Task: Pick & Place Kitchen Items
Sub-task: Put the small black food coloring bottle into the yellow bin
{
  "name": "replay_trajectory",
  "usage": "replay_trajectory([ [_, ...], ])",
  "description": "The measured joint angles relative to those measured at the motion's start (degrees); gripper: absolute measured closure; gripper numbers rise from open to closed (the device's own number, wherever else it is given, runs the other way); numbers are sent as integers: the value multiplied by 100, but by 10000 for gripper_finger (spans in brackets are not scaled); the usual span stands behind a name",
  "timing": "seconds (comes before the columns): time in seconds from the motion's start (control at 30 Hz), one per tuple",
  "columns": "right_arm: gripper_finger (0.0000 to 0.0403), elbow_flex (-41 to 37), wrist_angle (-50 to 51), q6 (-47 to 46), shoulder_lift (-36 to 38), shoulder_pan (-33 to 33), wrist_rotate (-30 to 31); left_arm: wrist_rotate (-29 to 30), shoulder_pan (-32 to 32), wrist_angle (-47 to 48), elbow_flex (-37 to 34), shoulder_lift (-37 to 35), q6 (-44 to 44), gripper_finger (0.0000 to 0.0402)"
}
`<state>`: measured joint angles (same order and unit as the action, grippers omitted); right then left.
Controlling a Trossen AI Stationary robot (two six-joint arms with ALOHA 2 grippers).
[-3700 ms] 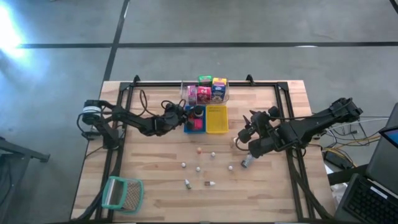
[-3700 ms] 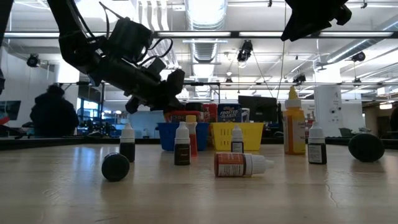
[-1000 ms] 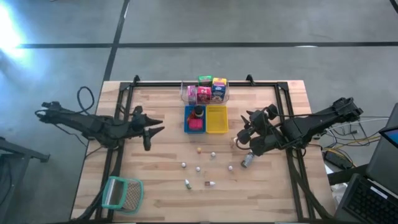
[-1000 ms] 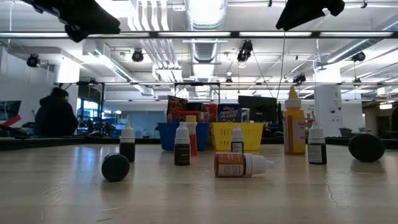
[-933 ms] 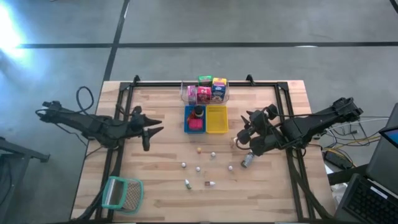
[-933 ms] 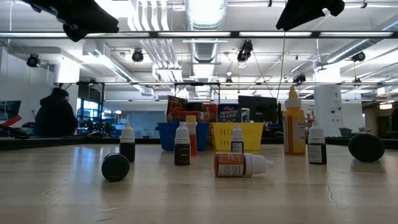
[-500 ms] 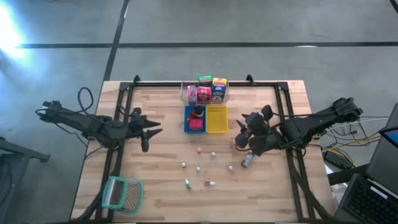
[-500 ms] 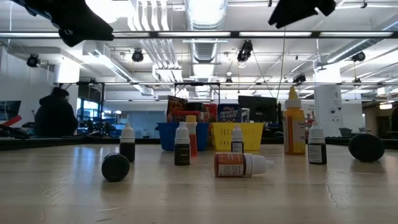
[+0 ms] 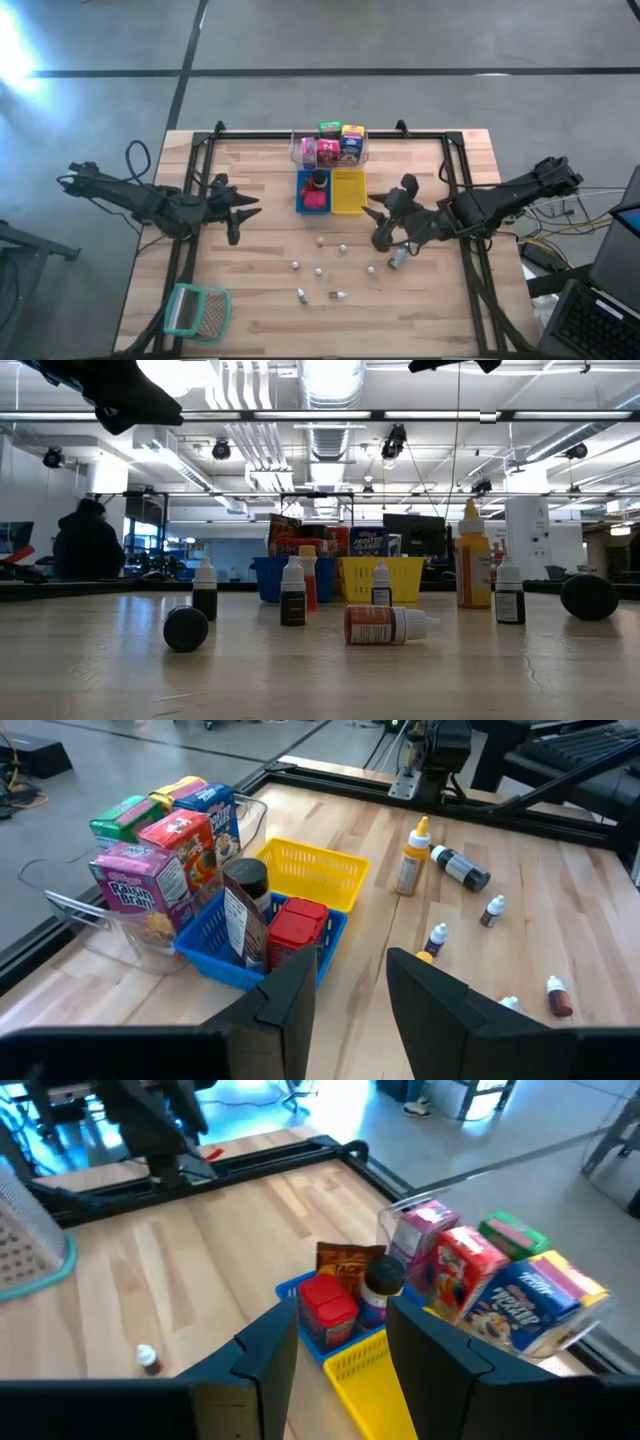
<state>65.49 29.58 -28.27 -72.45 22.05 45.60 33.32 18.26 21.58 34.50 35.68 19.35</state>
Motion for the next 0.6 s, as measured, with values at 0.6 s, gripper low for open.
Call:
replay_trajectory([
  [0.6,239,244,1533,-1429,-281,197,-1259,-13,0,260,-2,-11,-116,273],
])
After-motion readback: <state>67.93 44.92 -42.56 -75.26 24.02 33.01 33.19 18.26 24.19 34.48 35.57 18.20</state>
